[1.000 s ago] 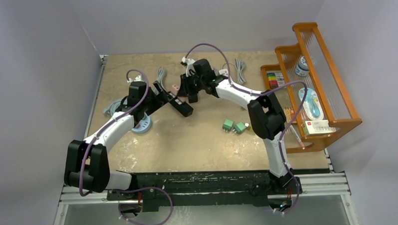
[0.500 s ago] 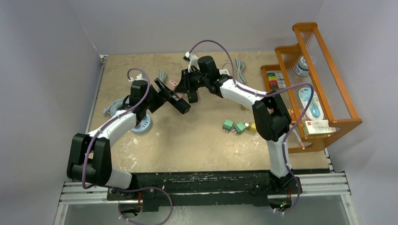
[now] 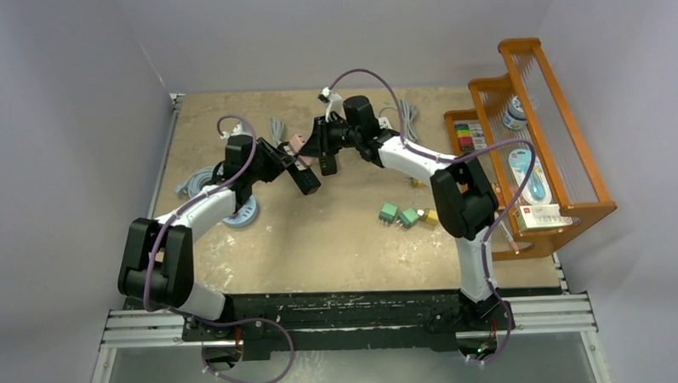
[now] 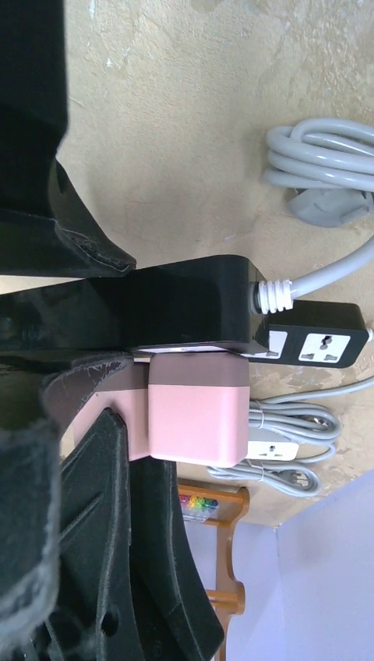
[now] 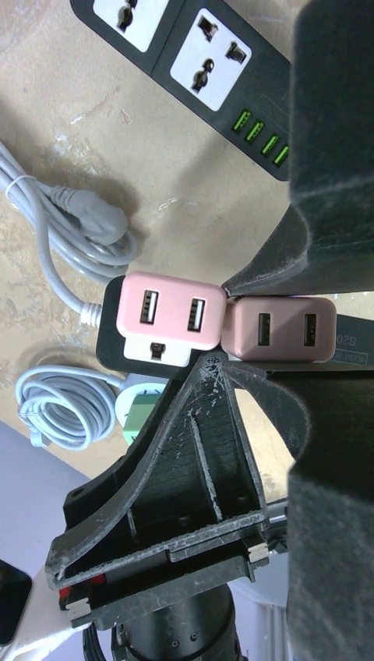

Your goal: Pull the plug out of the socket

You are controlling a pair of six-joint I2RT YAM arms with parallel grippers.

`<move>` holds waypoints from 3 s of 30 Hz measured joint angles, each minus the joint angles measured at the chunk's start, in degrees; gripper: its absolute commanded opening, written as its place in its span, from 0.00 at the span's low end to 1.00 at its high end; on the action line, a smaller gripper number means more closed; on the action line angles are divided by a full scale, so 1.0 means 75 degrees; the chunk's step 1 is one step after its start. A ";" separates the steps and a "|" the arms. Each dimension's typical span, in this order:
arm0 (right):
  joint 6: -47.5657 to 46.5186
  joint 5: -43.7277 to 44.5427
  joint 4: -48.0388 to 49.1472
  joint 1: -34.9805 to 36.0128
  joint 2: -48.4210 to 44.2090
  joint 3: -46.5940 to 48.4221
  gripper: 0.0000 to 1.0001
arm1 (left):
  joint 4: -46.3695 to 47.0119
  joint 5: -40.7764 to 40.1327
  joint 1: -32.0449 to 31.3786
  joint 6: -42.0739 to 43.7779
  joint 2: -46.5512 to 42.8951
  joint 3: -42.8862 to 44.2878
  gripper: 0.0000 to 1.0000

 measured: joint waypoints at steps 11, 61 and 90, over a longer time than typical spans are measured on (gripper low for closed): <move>-0.0615 -0.0370 0.0341 0.0391 -0.1818 -0.0769 0.00 | -0.0673 -0.0382 -0.0012 0.0440 0.0399 0.0102 0.00; 0.0606 -0.1320 0.2273 -0.0673 0.0597 -0.0723 0.65 | -0.1510 -0.0017 0.0012 0.1626 -0.0143 0.0635 0.00; 0.0245 -0.0793 0.0941 0.0099 0.1396 0.0714 0.00 | -0.1434 -0.0055 0.0044 0.1737 -0.0166 0.0463 0.00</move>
